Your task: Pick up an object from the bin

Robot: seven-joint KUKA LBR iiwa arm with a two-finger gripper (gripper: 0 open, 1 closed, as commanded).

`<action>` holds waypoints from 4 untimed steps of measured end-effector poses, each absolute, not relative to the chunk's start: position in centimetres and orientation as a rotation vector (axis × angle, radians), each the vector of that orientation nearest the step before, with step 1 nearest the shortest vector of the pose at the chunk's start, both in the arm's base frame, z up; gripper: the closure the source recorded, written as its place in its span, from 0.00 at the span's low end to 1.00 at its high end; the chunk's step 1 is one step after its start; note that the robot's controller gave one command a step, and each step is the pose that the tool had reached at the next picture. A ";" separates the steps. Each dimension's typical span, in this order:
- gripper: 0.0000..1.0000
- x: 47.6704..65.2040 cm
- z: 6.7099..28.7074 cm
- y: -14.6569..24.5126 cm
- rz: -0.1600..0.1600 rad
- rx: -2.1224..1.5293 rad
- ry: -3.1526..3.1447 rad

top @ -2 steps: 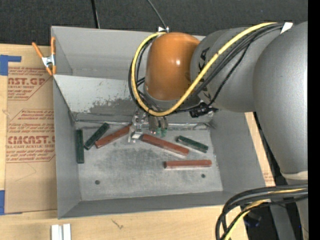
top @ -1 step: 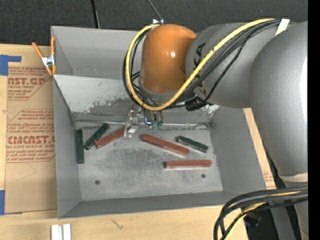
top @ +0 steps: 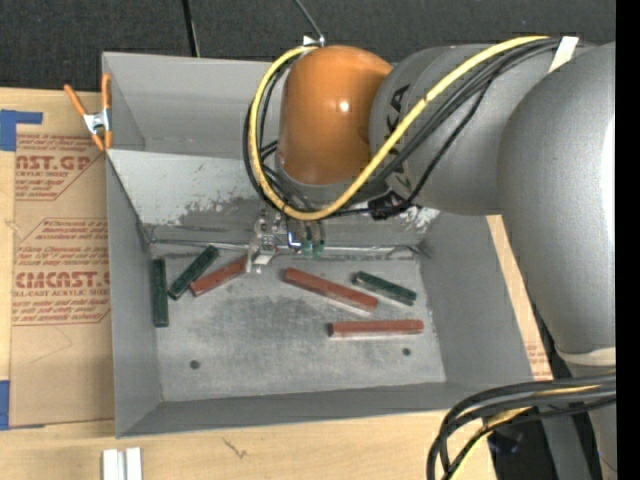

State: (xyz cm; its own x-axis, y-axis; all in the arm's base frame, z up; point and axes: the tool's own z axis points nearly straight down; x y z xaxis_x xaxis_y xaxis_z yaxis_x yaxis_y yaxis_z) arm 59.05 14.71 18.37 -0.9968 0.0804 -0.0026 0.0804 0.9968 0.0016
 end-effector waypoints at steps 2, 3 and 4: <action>1.00 59.2 13.7 14.6 0.002 0.304 3.127; 1.00 59.1 13.4 15.1 0.001 0.312 3.126; 1.00 59.3 15.1 14.9 0.002 0.319 3.124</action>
Offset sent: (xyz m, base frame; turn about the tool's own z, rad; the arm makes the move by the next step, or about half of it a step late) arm 0.0021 -0.0014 -0.0464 0.1138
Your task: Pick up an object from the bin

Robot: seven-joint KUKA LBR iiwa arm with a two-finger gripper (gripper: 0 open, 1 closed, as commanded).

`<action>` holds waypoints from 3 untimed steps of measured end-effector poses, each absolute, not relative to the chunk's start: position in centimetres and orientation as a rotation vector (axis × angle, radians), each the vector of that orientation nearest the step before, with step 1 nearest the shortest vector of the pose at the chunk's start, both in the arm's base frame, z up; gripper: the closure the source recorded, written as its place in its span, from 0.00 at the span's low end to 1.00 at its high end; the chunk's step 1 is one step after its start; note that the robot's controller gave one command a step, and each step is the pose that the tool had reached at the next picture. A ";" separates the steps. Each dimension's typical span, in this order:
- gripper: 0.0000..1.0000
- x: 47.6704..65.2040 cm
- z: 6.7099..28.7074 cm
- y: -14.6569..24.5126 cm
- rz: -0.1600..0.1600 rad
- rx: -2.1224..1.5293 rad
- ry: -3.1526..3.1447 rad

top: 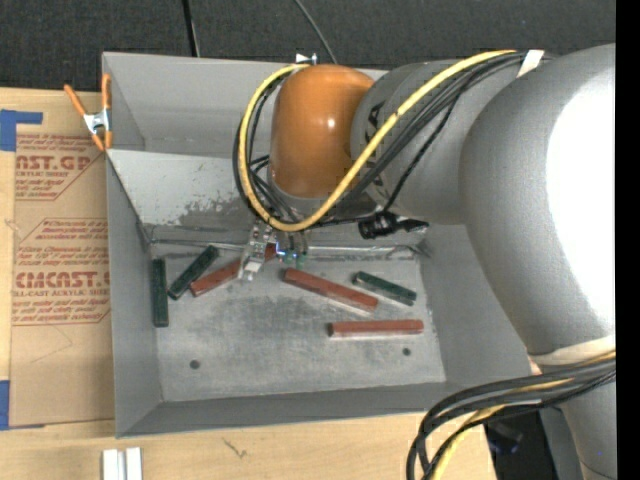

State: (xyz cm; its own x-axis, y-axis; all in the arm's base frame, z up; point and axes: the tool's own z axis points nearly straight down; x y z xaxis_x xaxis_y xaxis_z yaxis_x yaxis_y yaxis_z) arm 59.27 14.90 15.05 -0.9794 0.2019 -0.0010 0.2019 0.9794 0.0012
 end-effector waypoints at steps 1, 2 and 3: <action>0.00 58.9 14.6 15.9 0.002 0.309 3.126; 0.00 58.9 14.6 15.9 0.002 0.310 3.126; 0.00 59.1 9.1 16.0 0.006 0.393 3.110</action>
Offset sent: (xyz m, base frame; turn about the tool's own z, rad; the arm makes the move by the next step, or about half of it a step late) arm 0.0000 0.0000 0.0000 0.0000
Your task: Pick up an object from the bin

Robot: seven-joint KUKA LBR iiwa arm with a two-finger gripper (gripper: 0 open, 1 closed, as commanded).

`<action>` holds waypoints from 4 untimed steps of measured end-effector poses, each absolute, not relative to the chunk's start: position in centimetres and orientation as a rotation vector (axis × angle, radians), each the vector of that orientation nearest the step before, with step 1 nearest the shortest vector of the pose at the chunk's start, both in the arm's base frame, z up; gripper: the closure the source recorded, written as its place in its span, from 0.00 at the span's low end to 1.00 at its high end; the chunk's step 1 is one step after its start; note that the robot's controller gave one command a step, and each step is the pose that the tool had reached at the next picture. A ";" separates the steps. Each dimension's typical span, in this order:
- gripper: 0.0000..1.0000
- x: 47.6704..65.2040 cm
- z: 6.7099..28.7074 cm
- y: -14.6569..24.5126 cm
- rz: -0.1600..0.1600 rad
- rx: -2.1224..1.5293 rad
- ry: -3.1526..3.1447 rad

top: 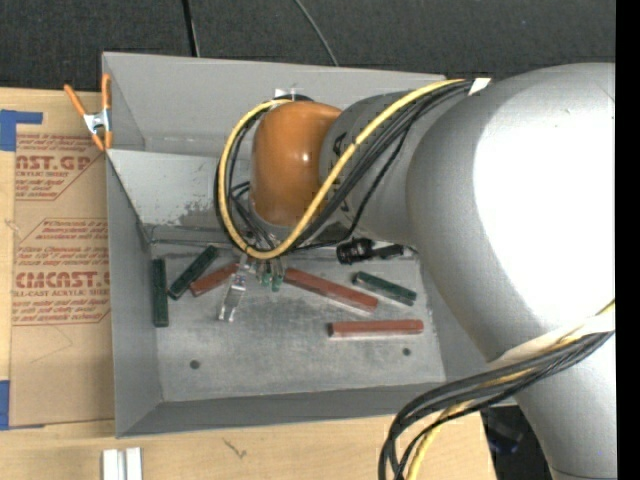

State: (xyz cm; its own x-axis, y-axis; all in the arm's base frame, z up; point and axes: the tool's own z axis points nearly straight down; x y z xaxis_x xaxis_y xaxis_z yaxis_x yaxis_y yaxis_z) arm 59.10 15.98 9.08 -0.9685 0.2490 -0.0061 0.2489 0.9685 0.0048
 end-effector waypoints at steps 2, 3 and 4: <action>1.00 59.3 7.5 18.9 0.010 0.528 3.084; 1.00 59.3 7.5 18.9 0.010 0.528 3.084; 1.00 58.1 13.3 19.3 0.001 0.475 3.104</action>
Offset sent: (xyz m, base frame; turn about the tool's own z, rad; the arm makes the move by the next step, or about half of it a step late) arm -0.0017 0.0273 -0.0208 0.0883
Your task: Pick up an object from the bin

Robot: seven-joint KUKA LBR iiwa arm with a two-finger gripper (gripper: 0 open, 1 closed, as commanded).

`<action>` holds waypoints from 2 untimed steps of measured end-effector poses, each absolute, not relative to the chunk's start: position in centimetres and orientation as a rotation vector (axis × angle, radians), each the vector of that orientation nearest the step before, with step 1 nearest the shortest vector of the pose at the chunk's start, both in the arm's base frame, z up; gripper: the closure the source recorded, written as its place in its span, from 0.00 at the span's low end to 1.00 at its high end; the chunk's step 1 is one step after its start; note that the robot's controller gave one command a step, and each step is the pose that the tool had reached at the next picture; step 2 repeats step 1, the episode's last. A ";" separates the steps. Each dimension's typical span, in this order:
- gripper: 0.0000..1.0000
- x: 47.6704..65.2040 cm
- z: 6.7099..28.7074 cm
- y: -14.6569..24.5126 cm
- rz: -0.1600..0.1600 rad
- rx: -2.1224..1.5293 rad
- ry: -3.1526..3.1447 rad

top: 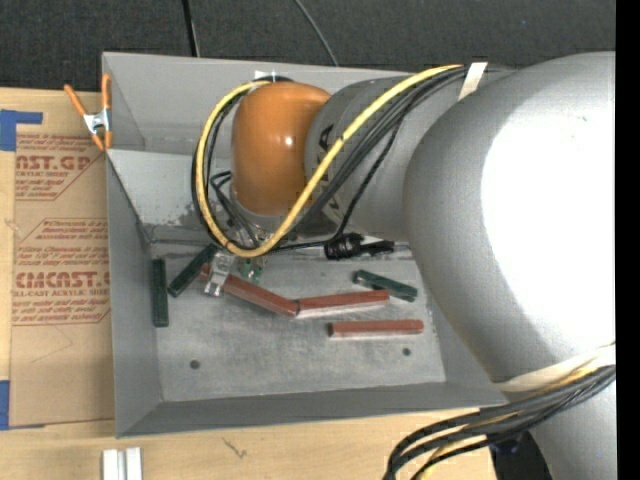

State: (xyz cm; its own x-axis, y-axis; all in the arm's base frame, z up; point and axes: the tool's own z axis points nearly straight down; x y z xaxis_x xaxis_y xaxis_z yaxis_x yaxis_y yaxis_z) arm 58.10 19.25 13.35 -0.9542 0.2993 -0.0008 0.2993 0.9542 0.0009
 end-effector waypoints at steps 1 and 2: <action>1.00 58.1 13.4 19.3 0.001 0.475 3.105; 1.00 58.1 13.4 19.3 0.001 0.475 3.105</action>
Offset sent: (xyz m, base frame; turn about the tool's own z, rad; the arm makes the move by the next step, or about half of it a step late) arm 0.0007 0.0061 0.0160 -0.0213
